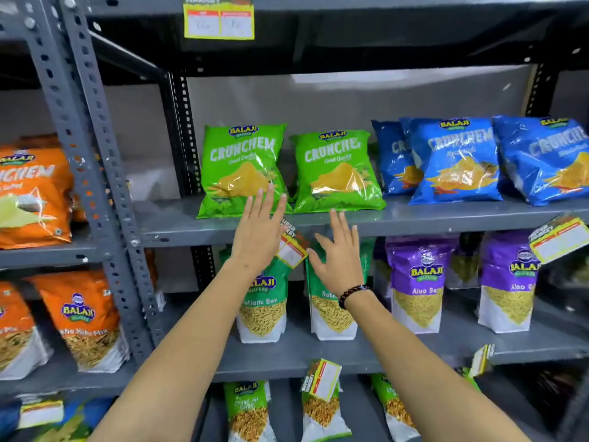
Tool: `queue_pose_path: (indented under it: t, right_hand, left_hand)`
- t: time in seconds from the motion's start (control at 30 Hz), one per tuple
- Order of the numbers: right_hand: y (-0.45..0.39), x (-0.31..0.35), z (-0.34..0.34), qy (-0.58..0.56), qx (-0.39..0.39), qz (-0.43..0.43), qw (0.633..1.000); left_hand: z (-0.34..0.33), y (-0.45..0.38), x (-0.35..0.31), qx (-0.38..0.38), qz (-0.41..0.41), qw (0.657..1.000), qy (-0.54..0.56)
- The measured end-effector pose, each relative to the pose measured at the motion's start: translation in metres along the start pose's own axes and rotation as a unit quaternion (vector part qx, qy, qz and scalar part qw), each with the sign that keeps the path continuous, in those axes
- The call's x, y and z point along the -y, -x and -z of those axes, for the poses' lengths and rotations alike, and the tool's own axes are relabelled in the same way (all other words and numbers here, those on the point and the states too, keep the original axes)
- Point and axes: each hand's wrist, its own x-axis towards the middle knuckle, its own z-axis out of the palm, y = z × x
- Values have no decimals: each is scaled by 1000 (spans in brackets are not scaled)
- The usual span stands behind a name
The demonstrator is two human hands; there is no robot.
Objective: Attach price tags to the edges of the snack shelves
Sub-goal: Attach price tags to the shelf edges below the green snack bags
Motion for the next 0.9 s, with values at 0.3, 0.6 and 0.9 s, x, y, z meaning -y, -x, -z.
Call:
queue_pose_path:
  t: [0.3, 0.6, 0.9]
  right_hand:
    - [-8, 6, -14, 13, -26, -70, 997]
    - [-17, 3, -10, -7, -20, -75, 997]
    - [-39, -6, 26, -17, 80, -37, 996]
  left_hand:
    - [-12, -7, 10, -7, -31, 999, 13]
    - [-4, -12, 8, -43, -19, 988, 148]
    - [-10, 8, 9, -12, 31, 967, 252]
